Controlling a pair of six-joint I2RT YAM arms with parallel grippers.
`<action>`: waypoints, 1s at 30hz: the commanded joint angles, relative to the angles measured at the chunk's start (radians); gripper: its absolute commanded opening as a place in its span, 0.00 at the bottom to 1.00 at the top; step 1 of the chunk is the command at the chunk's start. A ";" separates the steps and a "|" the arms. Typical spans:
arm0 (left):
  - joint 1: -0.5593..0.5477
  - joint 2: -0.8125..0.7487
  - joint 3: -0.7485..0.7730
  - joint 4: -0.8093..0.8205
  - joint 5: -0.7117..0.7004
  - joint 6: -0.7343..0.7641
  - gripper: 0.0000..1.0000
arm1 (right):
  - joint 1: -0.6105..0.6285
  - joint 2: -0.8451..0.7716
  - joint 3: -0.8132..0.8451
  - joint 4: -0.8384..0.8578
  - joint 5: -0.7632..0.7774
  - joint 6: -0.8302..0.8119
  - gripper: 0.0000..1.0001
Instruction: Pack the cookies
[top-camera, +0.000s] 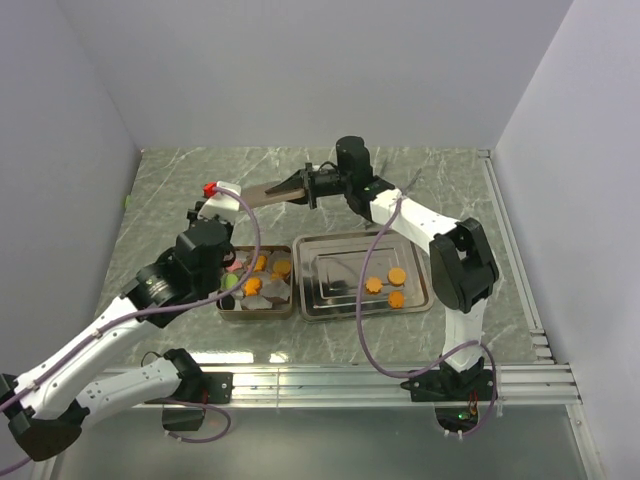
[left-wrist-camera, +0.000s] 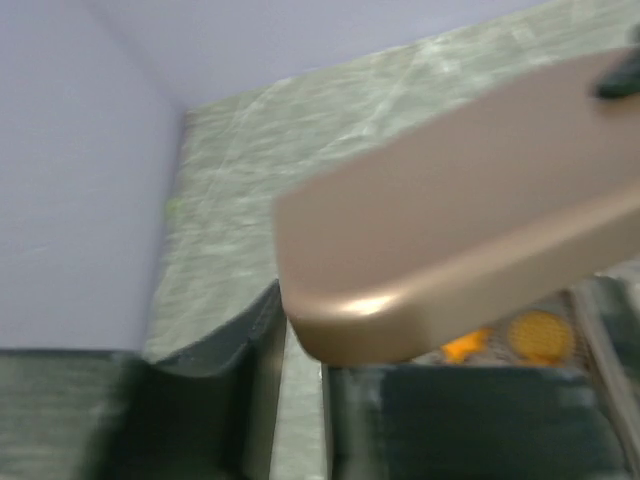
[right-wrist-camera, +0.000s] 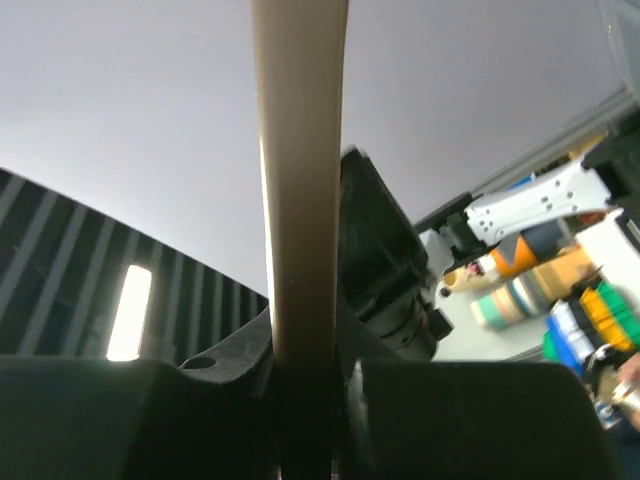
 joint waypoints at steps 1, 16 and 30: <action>0.000 -0.047 0.082 -0.068 0.197 -0.092 0.27 | -0.020 -0.021 0.012 0.188 -0.032 0.155 0.00; 0.173 -0.062 0.076 -0.274 0.668 -0.305 0.67 | -0.310 -0.166 0.006 -0.620 0.271 -0.742 0.00; 0.739 0.216 -0.065 -0.148 1.178 -0.409 0.68 | -0.397 -0.312 -0.020 -0.982 0.494 -1.167 0.00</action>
